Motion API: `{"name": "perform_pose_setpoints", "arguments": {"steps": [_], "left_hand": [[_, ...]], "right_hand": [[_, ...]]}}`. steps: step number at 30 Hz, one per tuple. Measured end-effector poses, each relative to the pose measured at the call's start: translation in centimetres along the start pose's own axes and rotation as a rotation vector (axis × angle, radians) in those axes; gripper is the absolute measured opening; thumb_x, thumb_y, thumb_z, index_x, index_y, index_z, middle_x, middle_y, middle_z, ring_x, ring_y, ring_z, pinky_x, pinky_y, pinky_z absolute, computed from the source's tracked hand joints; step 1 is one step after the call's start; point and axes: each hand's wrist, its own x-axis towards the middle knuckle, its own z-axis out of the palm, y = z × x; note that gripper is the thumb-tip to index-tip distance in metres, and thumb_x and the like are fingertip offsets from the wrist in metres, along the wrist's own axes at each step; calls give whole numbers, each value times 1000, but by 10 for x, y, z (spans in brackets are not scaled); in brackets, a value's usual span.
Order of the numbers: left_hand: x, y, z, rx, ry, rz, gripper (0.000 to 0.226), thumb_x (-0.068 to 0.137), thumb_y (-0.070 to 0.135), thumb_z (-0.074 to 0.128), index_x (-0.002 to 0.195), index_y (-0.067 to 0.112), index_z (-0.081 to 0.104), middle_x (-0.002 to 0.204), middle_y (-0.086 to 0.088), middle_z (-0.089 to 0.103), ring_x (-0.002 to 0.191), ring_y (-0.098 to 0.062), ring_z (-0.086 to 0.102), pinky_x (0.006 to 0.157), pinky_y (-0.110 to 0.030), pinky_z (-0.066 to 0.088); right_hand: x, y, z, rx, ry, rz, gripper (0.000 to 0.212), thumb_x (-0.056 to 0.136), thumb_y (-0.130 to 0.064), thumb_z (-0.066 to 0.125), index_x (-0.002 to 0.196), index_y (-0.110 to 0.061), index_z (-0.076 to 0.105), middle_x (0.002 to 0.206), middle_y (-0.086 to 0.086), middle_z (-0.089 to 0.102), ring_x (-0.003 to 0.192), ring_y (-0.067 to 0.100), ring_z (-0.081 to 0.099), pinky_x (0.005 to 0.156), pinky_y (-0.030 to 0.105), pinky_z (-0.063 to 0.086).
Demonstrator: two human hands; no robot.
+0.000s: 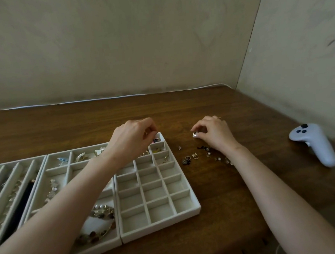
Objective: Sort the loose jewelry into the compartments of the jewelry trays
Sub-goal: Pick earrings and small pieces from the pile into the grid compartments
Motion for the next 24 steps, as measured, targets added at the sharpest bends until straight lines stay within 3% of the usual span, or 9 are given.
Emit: {"name": "perform_pose_setpoints", "arguments": {"steps": [5, 9, 12, 17, 24], "left_hand": [[0, 0, -1, -3, -2, -3, 12, 92, 24, 53, 99, 18, 61, 88, 7, 63, 79, -13, 60, 63, -29, 51], [0, -4, -1, 15, 38, -71, 14, 93, 24, 51, 100, 18, 61, 91, 5, 67, 80, -14, 61, 64, -33, 52], [0, -7, -1, 10, 59, -143, 15, 94, 24, 49, 105, 19, 57, 94, 4, 67, 83, -16, 62, 67, -35, 52], [2, -11, 0, -12, 100, -240, 20, 95, 20, 43, 113, 19, 50, 99, 1, 67, 88, -22, 62, 70, -38, 51], [2, -9, -1, -18, 107, -269, 19, 94, 20, 44, 111, 19, 53, 100, 3, 68, 92, -20, 62, 70, -37, 49]], "right_hand": [[-3, -7, 1, 39, -19, -61, 10, 87, -28, 63, 96, -28, 62, 100, -8, 59, 101, 11, 53, 97, 37, 40], [-13, -28, -9, 525, -17, -79, 17, 84, -15, 67, 99, -23, 62, 97, -4, 62, 92, 10, 59, 79, 24, 48], [-24, -61, -16, 754, -117, -204, 19, 83, -8, 67, 100, -15, 62, 96, 0, 63, 89, 9, 60, 78, 19, 50], [-36, -98, -6, 657, -285, -348, 23, 79, -13, 72, 98, -22, 62, 99, -4, 63, 87, 4, 57, 78, 19, 47], [-37, -99, -1, 637, -265, -337, 28, 78, -15, 73, 100, -29, 60, 96, -14, 61, 88, 0, 55, 79, 15, 47]]}}
